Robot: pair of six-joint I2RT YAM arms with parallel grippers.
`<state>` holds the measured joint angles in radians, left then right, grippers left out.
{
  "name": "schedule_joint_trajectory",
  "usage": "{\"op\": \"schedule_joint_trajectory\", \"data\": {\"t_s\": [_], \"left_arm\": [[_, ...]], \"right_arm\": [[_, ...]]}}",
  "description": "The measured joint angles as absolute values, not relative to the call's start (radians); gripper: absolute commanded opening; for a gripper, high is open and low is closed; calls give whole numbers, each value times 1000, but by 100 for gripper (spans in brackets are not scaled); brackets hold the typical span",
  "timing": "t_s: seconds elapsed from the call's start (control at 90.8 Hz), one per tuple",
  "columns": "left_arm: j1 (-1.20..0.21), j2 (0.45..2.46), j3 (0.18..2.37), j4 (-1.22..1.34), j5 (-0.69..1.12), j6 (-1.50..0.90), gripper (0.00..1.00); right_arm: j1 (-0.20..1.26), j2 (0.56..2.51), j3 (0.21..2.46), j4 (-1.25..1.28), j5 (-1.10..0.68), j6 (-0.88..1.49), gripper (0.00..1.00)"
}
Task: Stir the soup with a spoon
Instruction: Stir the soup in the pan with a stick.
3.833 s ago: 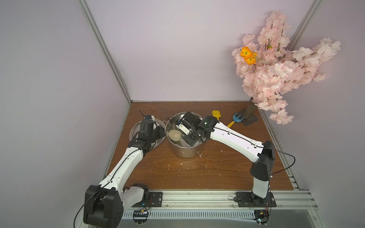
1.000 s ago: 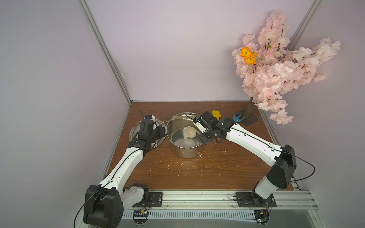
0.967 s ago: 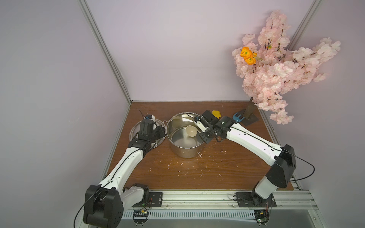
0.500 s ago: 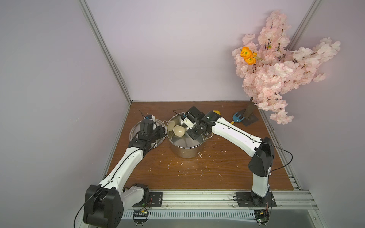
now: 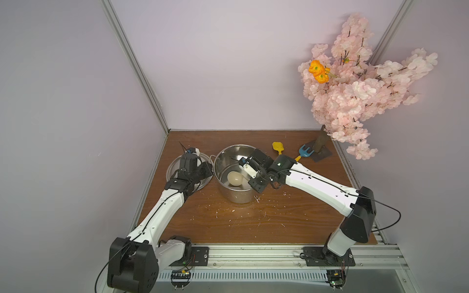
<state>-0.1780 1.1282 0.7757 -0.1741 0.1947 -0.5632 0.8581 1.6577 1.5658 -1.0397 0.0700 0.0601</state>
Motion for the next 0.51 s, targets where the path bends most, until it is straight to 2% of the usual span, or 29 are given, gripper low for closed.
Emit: {"op": "schedule_joint_trajectory", "data": {"t_s": [0.253, 0.506], "left_arm": [[-178, 1128, 776, -174, 199, -564, 11], [-178, 1129, 776, -174, 199, -563, 11]], "right_arm": [[721, 1680, 1596, -1016, 87, 55, 0], [756, 1839, 1772, -1021, 23, 49, 0]]}}
